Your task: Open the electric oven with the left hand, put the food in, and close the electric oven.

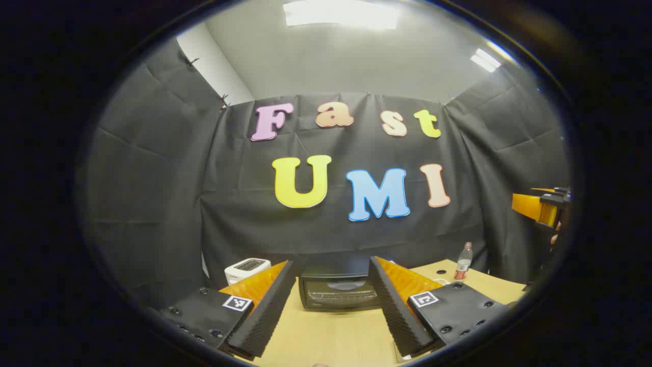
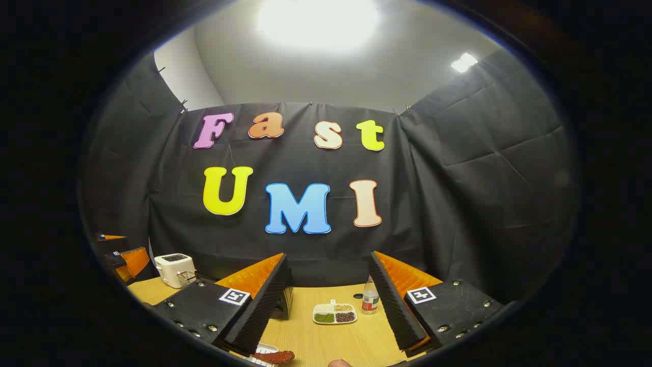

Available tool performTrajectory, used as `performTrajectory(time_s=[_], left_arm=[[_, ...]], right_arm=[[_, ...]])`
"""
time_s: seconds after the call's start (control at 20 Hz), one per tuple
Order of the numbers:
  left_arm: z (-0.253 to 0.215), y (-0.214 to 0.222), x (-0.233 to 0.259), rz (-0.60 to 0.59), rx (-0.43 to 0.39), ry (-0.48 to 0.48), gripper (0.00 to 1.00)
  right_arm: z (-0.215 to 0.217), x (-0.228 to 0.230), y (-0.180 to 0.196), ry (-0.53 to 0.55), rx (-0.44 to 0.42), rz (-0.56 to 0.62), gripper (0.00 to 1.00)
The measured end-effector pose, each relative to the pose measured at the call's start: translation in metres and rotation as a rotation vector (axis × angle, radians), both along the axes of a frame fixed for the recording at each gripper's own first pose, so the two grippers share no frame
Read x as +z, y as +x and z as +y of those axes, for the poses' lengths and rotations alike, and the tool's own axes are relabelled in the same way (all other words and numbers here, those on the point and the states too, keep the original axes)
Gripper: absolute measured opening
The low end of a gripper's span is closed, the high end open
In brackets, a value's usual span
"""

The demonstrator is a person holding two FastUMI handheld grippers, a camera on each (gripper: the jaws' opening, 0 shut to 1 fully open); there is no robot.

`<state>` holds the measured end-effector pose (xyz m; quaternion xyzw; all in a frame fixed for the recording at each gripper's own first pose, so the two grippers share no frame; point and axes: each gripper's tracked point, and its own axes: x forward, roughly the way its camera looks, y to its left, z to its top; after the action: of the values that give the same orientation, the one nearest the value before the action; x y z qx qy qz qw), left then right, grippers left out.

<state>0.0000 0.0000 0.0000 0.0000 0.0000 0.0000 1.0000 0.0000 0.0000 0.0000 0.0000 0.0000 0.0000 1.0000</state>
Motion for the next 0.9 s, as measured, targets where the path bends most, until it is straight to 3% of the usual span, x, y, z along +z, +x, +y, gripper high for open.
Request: performTrajectory(time_s=[0.9], left_arm=[[-0.028, -0.005, 0.014, -0.024, 0.025, 0.004, 1.00]], right_arm=[[-0.021, -0.016, -0.009, -0.001, 0.078, 0.018, 0.96]])
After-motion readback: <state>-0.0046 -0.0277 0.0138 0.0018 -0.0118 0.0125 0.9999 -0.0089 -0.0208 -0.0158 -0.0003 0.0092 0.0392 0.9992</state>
